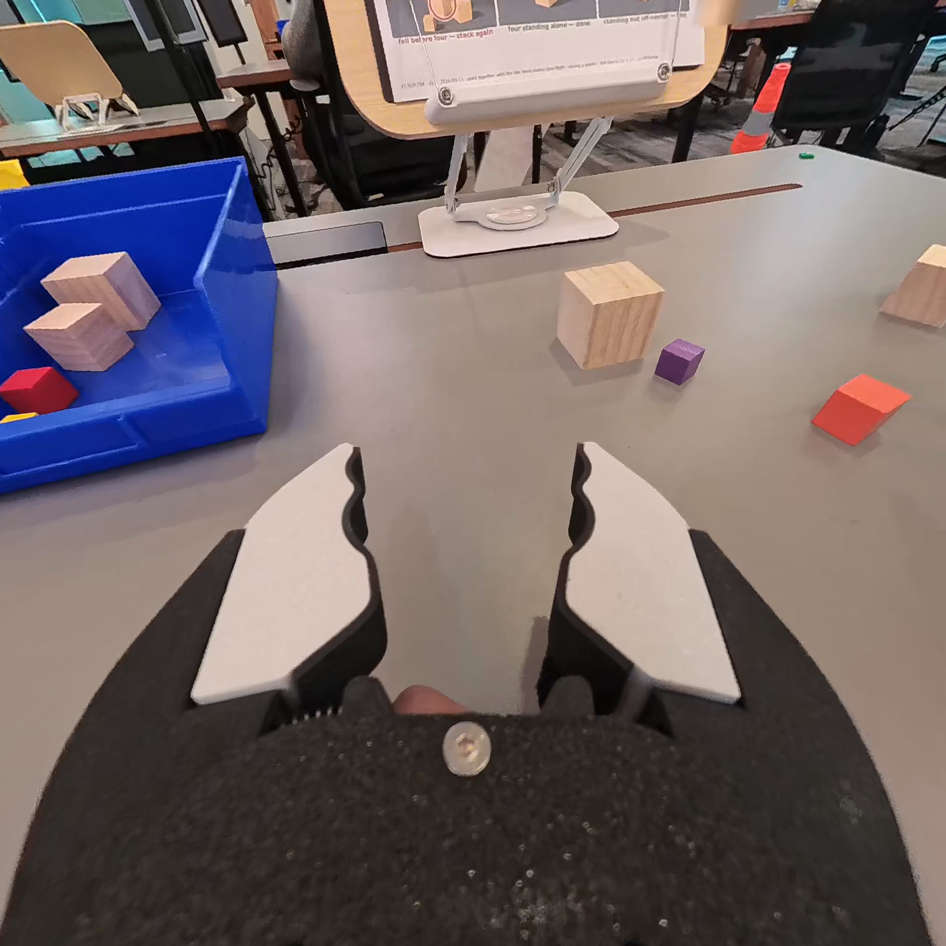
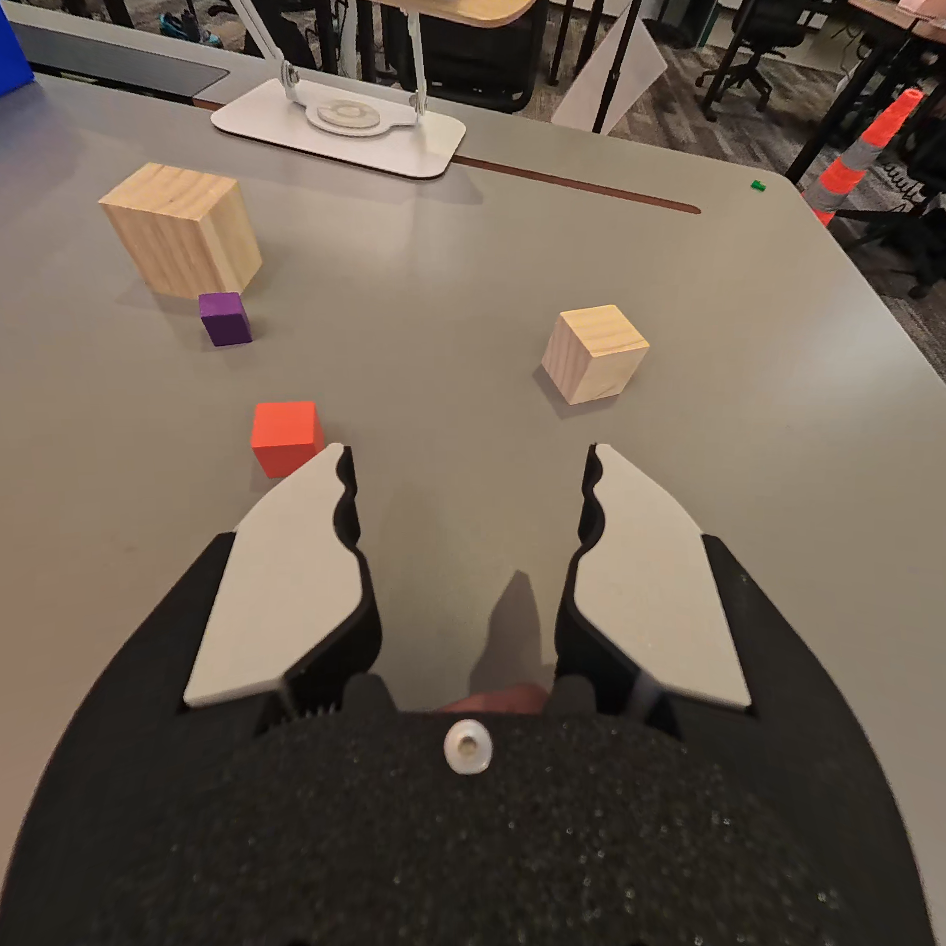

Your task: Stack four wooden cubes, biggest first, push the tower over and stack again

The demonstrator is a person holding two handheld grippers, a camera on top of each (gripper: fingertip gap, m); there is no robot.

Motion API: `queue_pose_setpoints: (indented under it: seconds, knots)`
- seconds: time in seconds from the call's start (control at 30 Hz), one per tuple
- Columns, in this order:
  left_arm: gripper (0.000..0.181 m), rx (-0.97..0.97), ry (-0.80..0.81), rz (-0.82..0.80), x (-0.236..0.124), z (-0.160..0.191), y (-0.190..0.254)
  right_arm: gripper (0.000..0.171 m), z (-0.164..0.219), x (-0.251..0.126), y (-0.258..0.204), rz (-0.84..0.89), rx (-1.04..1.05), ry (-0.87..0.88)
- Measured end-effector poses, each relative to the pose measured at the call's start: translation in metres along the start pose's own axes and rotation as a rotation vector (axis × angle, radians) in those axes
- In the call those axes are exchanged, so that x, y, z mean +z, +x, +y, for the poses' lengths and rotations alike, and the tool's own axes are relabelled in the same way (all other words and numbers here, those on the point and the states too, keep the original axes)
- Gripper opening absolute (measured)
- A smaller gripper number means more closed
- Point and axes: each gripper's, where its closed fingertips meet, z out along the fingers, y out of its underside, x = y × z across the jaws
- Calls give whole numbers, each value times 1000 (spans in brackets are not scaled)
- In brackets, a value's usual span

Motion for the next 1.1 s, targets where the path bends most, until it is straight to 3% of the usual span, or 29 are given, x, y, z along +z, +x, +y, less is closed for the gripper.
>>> queue_pose_setpoints:
  seconds: [0.27, 0.43, 0.6, 0.77, 0.83, 1.1]
  knots:
    - [77, 10, -6, -1, 1, 1, 1, 85, 0, 5, 3, -23, 17, -18]
    - [77, -7, -6, 13, 1, 1, 1, 80, -18, 32, 44, -101, -62, -119]
    - [77, -11, -26, 25, 3, 3, 2, 67, -21, 80, 72, -233, -219, -377]
    - [77, -43, -29, 43, 3, 3, 1, 71, -7, 107, 78, -271, -350, -692]
    - [77, -60, -27, 52, 3, 3, 0, 64, -5, 112, 81, -262, -359, -777]
    - [76, -112, -29, 91, 2, 3, -1, 61, 15, 120, 72, -297, -355, -1007]
